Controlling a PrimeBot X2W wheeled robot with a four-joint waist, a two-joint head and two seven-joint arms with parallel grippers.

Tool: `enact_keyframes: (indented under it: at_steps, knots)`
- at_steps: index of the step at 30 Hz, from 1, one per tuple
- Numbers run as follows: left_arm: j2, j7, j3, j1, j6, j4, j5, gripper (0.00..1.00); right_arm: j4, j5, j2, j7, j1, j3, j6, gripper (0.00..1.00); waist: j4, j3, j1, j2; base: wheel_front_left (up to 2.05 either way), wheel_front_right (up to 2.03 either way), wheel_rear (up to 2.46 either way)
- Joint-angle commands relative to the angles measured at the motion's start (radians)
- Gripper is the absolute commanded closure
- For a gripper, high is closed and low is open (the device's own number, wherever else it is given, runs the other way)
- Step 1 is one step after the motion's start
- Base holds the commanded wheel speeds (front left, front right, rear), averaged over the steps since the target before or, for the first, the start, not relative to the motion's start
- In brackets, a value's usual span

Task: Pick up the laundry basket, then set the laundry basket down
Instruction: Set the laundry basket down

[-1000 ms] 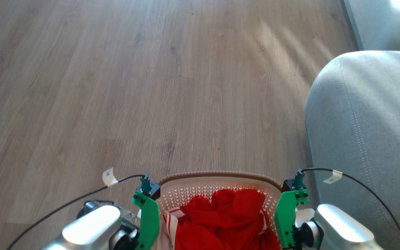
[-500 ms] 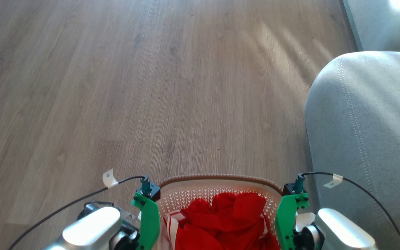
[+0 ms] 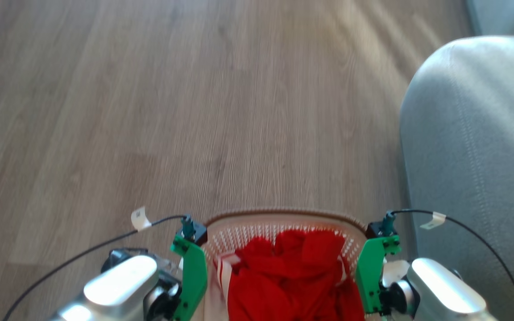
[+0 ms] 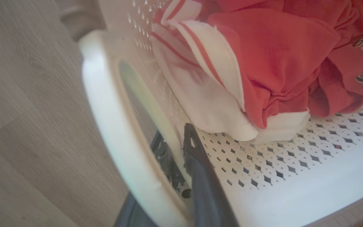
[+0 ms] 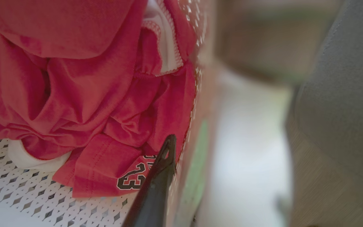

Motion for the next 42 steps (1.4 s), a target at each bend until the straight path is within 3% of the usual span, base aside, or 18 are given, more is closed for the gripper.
enact_keyframes:
  at_steps: [1, 9, 15, 26, 34, 42]
  knots:
    - [-0.042, -0.026, 0.003, -0.071, -0.027, -0.04, 0.028, 1.0, -0.083, -0.018, 0.031, -0.032, -0.066, 0.015, 0.017, 1.0, 0.003, 0.055, 0.0, -0.0001, 0.0, 0.0, 0.0]
    - [-0.087, -0.147, 0.003, -0.143, -0.027, 0.044, 0.075, 1.0, -0.113, -0.04, 0.023, -0.091, -0.099, -0.016, 0.017, 1.0, 0.009, 0.186, 0.0, -0.0001, 0.0, 0.0, 0.0]
    - [-0.158, -0.287, 0.007, -0.202, -0.027, 0.169, 0.102, 1.0, -0.121, -0.057, 0.015, -0.166, -0.123, -0.042, 0.017, 1.0, 0.015, 0.302, 0.0, -0.0001, 0.0, 0.0, 0.0]
    - [-0.249, -0.457, 0.004, -0.29, -0.027, 0.362, 0.122, 1.0, -0.069, -0.116, 0.037, -0.328, -0.199, -0.086, 0.017, 1.0, -0.001, 0.51, 0.0, -0.0001, 0.0, 0.0, 0.0]
    - [-0.271, -0.544, 0.004, -0.358, -0.027, 0.446, 0.177, 1.0, 0.001, -0.163, 0.044, -0.425, -0.281, -0.087, 0.017, 1.0, 0.0, 0.635, 0.0, -0.0001, 0.0, 0.0, 0.0]
    - [-0.272, -0.594, 0.003, -0.408, -0.027, 0.421, 0.185, 1.0, 0.101, -0.19, 0.068, -0.528, -0.349, -0.096, 0.017, 1.0, 0.01, 0.737, 0.0, -0.0001, 0.0, 0.0, 0.0]
